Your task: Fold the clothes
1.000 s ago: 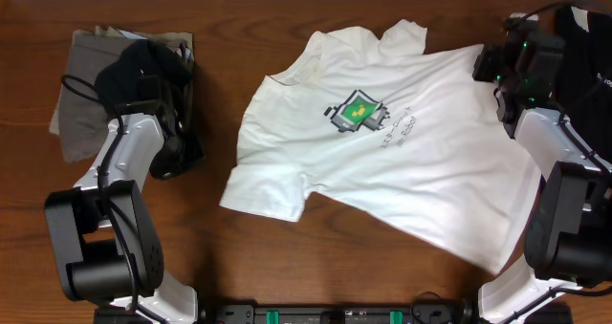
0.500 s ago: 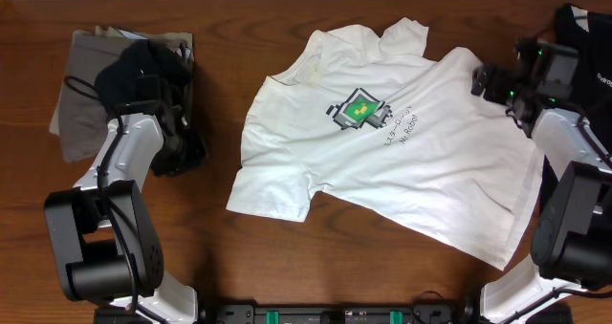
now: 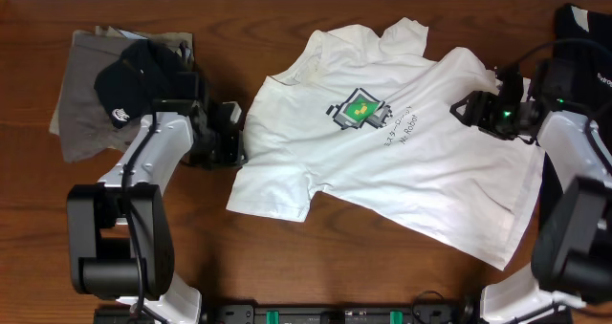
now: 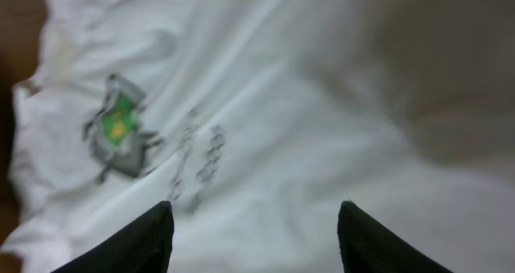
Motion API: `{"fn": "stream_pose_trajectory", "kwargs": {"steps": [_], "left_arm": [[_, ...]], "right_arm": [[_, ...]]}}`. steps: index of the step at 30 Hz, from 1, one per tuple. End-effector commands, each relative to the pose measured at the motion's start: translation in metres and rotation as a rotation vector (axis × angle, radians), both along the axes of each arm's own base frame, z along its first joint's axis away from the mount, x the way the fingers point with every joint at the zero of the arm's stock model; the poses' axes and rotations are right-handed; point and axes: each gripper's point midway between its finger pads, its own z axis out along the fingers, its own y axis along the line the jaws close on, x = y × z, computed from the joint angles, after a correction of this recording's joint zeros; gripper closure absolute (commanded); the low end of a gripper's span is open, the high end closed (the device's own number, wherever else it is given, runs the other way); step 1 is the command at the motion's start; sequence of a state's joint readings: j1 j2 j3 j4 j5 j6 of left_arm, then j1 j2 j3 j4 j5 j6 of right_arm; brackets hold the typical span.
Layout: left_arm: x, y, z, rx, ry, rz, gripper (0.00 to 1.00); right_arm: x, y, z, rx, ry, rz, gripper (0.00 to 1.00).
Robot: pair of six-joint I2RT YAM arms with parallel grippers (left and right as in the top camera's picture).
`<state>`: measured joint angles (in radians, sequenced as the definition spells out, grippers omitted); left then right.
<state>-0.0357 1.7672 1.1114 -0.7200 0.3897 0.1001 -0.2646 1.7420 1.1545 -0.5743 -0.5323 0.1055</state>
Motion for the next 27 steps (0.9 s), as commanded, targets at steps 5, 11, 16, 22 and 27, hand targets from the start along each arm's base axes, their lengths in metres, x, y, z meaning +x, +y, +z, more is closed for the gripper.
{"fn": "stream_pose_trajectory", "kwargs": {"steps": [5,11,16,22,27], "left_arm": [[0.023,-0.002,-0.001,0.014,-0.099,-0.040,0.52],[0.022,-0.003,-0.022,0.014,-0.053,-0.043,0.50],[0.009,-0.013,-0.038,0.008,0.017,-0.069,0.51],[-0.001,0.002,-0.050,0.119,0.091,0.006,0.94],[-0.023,0.074,-0.052,0.433,0.217,0.363,0.94]], "right_arm": [[-0.030,0.037,0.095,-0.009,-0.179,0.111,0.34],[-0.060,0.061,0.122,-0.024,-0.188,0.153,0.32],[-0.075,0.058,0.114,-0.055,-0.105,0.109,0.32],[-0.082,0.048,0.104,-0.101,-0.046,0.058,0.34],[-0.089,0.022,0.087,-0.206,0.055,-0.076,0.32]]}}
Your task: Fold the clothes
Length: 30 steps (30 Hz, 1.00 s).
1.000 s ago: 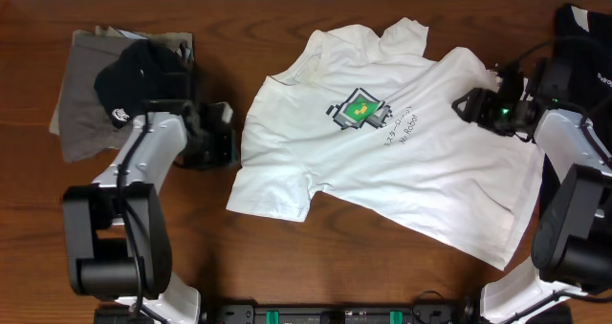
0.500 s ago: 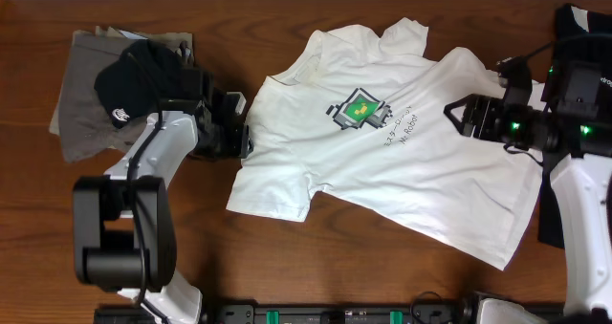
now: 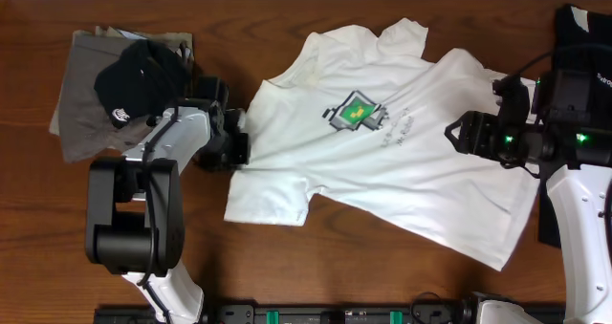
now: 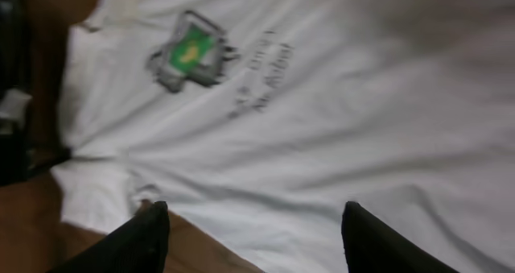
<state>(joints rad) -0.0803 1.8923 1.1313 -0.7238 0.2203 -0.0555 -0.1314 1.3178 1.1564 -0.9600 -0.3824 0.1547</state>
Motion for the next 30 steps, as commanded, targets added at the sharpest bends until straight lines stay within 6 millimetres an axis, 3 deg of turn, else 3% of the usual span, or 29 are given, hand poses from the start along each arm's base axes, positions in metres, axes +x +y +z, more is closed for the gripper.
{"fn": "stream_pose_trajectory", "kwargs": {"steps": [1,6,8,12,14,17,19,24,30], "left_arm": [[-0.022,0.069,-0.010,0.302,0.099,0.282,0.94],[-0.039,0.102,-0.008,0.331,0.171,0.496,0.94],[-0.040,0.102,-0.008,0.297,0.179,0.506,0.94],[-0.039,0.099,-0.008,0.282,0.179,0.491,0.94],[-0.039,0.097,-0.008,0.282,0.178,0.483,0.90],[-0.038,0.095,-0.008,0.282,0.176,0.478,0.83],[-0.038,0.095,-0.008,0.282,0.173,0.477,0.77],[-0.030,0.083,-0.008,0.204,0.151,0.425,0.76],[-0.004,0.048,0.020,-0.034,0.023,0.280,0.70]], "right_arm": [[-0.004,-0.024,-0.014,-0.107,0.064,-0.128,0.32],[-0.010,-0.041,-0.056,-0.164,0.178,-0.233,0.34],[-0.009,-0.042,-0.075,-0.159,0.207,-0.244,0.40],[-0.018,-0.040,-0.107,-0.152,0.311,-0.241,0.37],[-0.027,-0.039,-0.118,-0.156,0.377,-0.227,0.32],[-0.029,-0.046,-0.128,-0.181,0.411,-0.234,0.34],[-0.017,-0.055,-0.129,-0.180,0.369,-0.275,0.36],[0.035,-0.079,-0.117,-0.176,0.153,-0.353,0.34],[0.076,-0.097,-0.116,-0.146,0.013,-0.449,0.52]]}}
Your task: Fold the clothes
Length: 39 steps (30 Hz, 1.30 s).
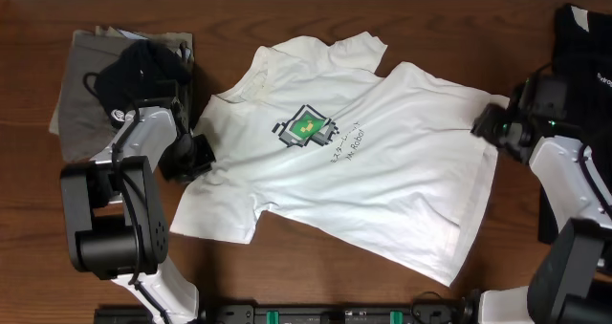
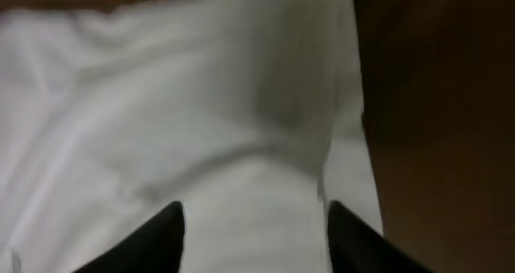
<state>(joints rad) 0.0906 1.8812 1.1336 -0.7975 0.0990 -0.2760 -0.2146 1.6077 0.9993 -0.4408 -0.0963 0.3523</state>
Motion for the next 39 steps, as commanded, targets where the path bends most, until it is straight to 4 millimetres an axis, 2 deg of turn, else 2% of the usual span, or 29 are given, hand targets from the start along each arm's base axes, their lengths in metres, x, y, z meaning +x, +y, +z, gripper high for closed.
{"fn": "stream_pose_trajectory", "kwargs": {"steps": [1,5,8,10,15,19,23,26,29,30,33,35,36,39], "left_arm": [[0.013,-0.032,0.027,-0.183,-0.127,-0.137,0.68],[0.021,-0.046,0.064,-0.249,-0.261,-0.235,0.62],[0.024,-0.053,0.096,-0.269,-0.366,-0.296,0.60],[0.025,-0.056,0.116,-0.269,-0.435,-0.321,0.55],[0.022,-0.056,0.156,-0.238,-0.562,-0.342,0.50],[0.019,-0.057,0.177,-0.222,-0.628,-0.353,0.50],[0.017,-0.061,0.186,-0.233,-0.656,-0.363,0.49],[0.016,-0.065,0.186,-0.246,-0.656,-0.374,0.48],[0.016,-0.072,0.187,-0.251,-0.660,-0.397,0.48],[0.017,-0.074,0.187,-0.252,-0.664,-0.405,0.44],[0.019,-0.080,0.189,-0.254,-0.678,-0.424,0.42],[0.020,-0.080,0.190,-0.254,-0.683,-0.426,0.40],[0.020,-0.080,0.190,-0.254,-0.684,-0.426,0.39],[0.021,-0.080,0.190,-0.252,-0.687,-0.427,0.37]], "right_arm": [[0.013,-0.009,-0.016,0.026,-0.013,-0.077,0.57],[0.030,-0.004,-0.044,0.081,-0.021,-0.082,0.79],[0.037,-0.004,-0.067,0.115,-0.013,-0.121,0.91],[0.041,-0.005,-0.080,0.131,-0.011,-0.147,0.95],[0.051,-0.008,-0.105,0.150,-0.026,-0.190,0.98],[0.063,-0.017,-0.124,0.134,-0.059,-0.248,0.99],[0.095,-0.024,-0.127,0.148,-0.142,-0.257,0.99],[0.132,-0.022,-0.116,0.188,-0.216,-0.215,0.99],[0.168,-0.018,-0.095,0.213,-0.286,-0.130,0.99],[0.177,-0.017,-0.088,0.209,-0.304,-0.101,0.99],[0.198,-0.018,-0.055,0.182,-0.357,-0.018,0.99],[0.205,-0.018,-0.026,0.182,-0.400,0.049,0.88],[0.206,-0.019,-0.009,0.192,-0.423,0.075,0.76],[0.194,-0.024,0.050,0.230,-0.487,0.147,0.64]]}}
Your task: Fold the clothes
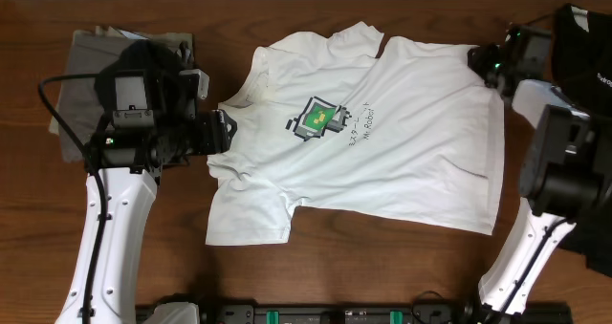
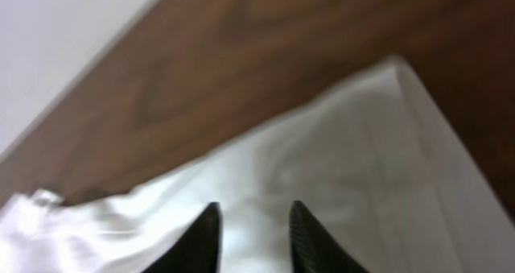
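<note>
A white T-shirt with a green and grey print lies spread face up across the brown table. My right gripper is at the shirt's far right corner. In the right wrist view its fingers stand close together with white cloth between them, so the right gripper is shut on the shirt. My left gripper sits at the shirt's left edge by the sleeve. From above, its jaws cannot be made out.
A folded grey garment lies at the back left, partly under my raised left arm. A black garment lies at the far right edge. The pale wall runs along the table's back edge.
The right gripper has moved to the back right corner and its fingers have closed on the cloth. The shirt has shifted right and lies squarer. The left arm is higher and farther right.
The shirt first lay slanted at centre right, my left gripper at its left sleeve and the right gripper open over its right side. Then the shirt lay farther left. Now it is squarer, its right corner held near the back edge.
</note>
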Motion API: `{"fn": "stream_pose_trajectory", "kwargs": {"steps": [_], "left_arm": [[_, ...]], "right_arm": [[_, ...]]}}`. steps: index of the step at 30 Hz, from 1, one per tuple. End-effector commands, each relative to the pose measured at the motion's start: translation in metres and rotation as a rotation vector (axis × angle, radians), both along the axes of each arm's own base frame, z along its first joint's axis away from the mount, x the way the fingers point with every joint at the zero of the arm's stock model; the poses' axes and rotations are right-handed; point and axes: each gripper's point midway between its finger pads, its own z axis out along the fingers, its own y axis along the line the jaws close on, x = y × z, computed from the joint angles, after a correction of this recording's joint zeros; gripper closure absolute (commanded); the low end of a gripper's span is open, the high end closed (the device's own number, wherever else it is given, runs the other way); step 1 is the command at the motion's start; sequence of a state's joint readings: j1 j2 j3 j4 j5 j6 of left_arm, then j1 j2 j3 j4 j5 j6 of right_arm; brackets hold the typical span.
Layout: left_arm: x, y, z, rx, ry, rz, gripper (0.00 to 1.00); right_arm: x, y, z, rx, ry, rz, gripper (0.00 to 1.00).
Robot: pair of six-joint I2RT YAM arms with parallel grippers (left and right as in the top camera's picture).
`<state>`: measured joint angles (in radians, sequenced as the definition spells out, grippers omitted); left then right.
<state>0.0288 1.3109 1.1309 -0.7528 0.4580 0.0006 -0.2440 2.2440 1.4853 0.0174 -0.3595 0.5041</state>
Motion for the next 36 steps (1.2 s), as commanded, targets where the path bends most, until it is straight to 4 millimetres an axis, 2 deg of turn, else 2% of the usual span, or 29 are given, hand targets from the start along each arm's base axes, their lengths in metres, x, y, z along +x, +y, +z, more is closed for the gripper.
{"fn": "stream_pose_trajectory", "kwargs": {"steps": [1,4,6,8,10,14,18,20,29,36], "left_arm": [[0.000,-0.002,0.001,-0.004,-0.008,-0.012,0.37],[0.002,-0.002,0.003,-0.004,-0.018,-0.012,0.36],[0.002,-0.002,0.003,-0.004,-0.022,-0.012,0.36],[0.002,-0.002,0.003,-0.006,-0.019,-0.009,0.36],[0.001,-0.002,0.003,-0.014,-0.011,0.001,0.36],[0.001,-0.002,0.003,-0.025,-0.003,0.019,0.35],[0.001,-0.002,0.003,-0.037,0.006,0.037,0.35],[0.001,-0.002,0.003,-0.037,0.006,0.037,0.35],[0.001,-0.002,0.003,-0.044,0.012,0.048,0.35],[0.001,-0.002,0.003,-0.052,0.018,0.061,0.35]], "right_arm": [[-0.005,-0.012,0.102,-0.009,-0.174,0.114,0.61],[-0.036,-0.022,0.146,-0.035,-0.163,0.123,0.55],[-0.061,-0.025,0.165,-0.057,-0.129,0.125,0.53],[-0.093,-0.028,0.175,-0.059,-0.040,0.089,0.51],[-0.126,-0.026,0.172,-0.046,0.079,0.053,0.50],[-0.178,-0.007,0.144,0.002,0.332,0.054,0.50],[-0.222,0.024,0.105,0.022,0.532,0.185,0.47],[-0.238,0.022,0.085,-0.010,0.607,0.183,0.47],[-0.278,0.019,0.011,0.003,0.714,0.145,0.43],[-0.292,0.008,-0.015,-0.018,0.744,0.077,0.43]]}}
